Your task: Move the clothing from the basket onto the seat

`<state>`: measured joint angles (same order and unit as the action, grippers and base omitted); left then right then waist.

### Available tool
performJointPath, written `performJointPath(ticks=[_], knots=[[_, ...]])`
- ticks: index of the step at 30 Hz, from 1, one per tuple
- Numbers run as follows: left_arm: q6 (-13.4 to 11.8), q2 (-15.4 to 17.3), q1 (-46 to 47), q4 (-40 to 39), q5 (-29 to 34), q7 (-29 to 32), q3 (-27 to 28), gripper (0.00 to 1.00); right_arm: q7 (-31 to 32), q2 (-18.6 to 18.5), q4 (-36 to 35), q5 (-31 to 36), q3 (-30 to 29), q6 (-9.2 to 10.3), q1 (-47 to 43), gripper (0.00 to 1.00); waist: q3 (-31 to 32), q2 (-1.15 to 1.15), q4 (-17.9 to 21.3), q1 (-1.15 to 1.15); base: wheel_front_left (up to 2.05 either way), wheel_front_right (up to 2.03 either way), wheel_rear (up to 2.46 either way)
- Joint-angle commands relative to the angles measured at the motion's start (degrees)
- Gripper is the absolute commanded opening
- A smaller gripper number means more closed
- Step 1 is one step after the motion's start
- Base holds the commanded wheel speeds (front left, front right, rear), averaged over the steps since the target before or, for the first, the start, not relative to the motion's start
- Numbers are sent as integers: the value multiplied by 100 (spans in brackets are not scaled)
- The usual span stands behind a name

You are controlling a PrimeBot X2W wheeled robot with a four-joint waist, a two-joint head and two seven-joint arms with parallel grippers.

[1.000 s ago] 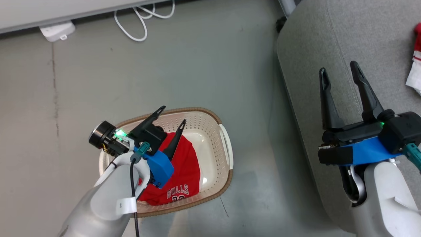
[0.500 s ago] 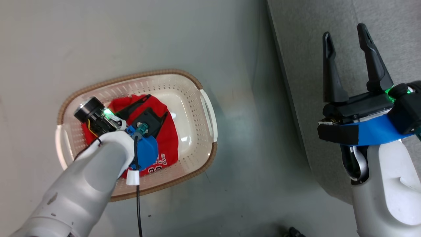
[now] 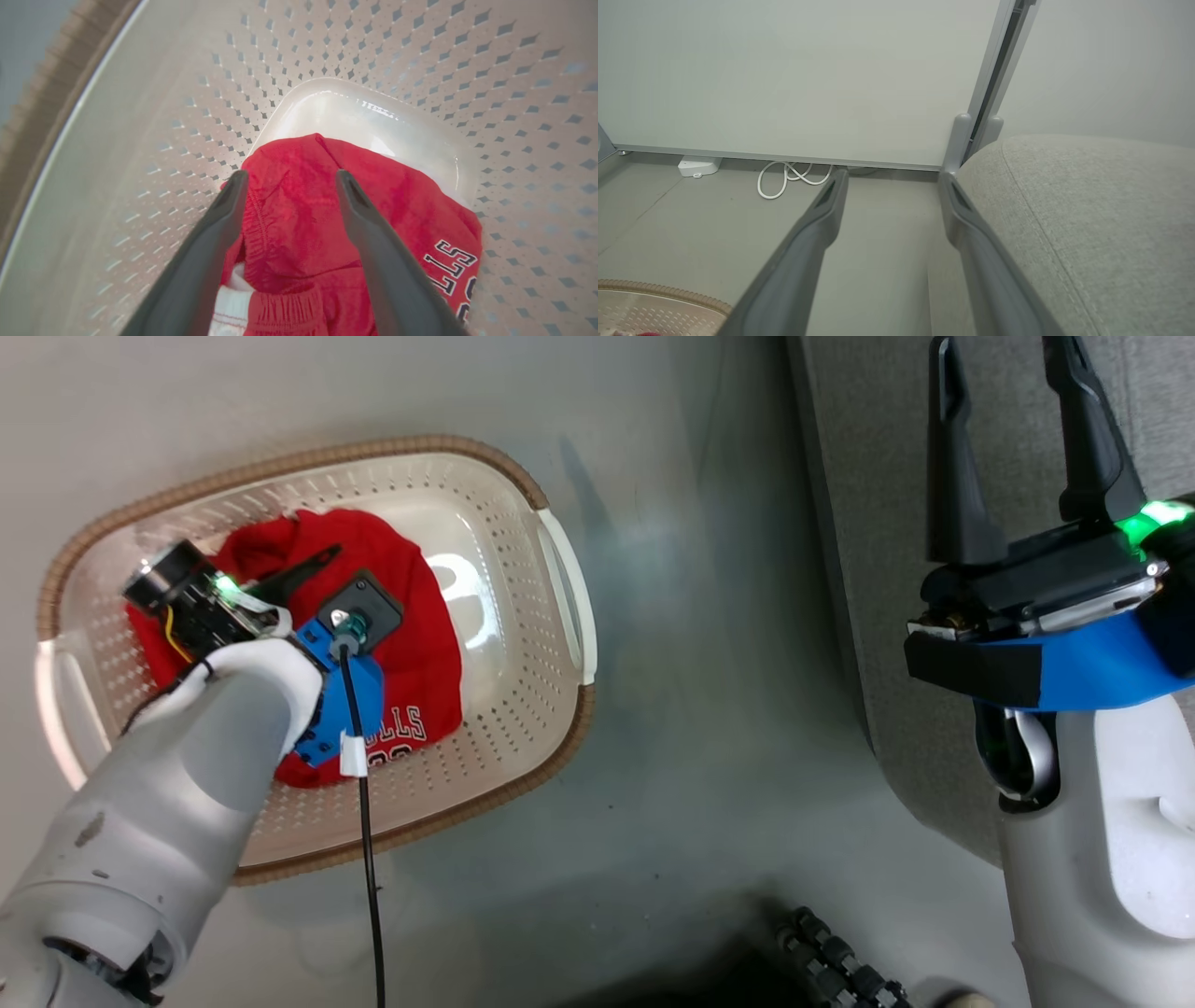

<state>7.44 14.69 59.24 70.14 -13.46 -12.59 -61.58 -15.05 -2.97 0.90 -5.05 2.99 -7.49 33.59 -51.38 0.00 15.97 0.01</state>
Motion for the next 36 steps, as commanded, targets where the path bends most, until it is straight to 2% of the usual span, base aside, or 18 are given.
performJointPath(ticks=[1,12,21,25,31,33,34,36], knots=[[2,59,138,40,-30,54,-66,100,-20,14,-41,-6,3,-1,117,100,-198,0,71,-1,0,0,0],[2,276,677,285,-78,816,-643,100,-20,14,-237,7,0,-1,279,100,-783,0,136,-1,0,0,0],[-54,359,864,361,15,1496,-808,100,-20,14,-317,-6,13,-1,347,100,-1075,0,153,-1,0,0,0],[-95,362,877,377,12,1651,-838,100,-20,14,-346,1,7,-1,356,100,-1125,0,154,-1,0,0,0],[-186,184,862,400,7,2202,-893,100,-20,14,-374,68,-52,-1,365,100,-1174,0,106,-1,0,0,0],[-243,86,878,401,37,2329,-915,45,-20,14,-381,103,-65,-1,365,100,-1177,0,84,-1,0,0,0],[-275,-7,862,401,22,2441,-923,0,-20,14,-382,116,-85,-1,362,100,-1171,0,61,-1,0,0,0],[-308,-103,866,398,24,2520,-931,0,-20,14,-378,126,-94,-1,359,100,-1159,0,40,-1,0,0,0]])
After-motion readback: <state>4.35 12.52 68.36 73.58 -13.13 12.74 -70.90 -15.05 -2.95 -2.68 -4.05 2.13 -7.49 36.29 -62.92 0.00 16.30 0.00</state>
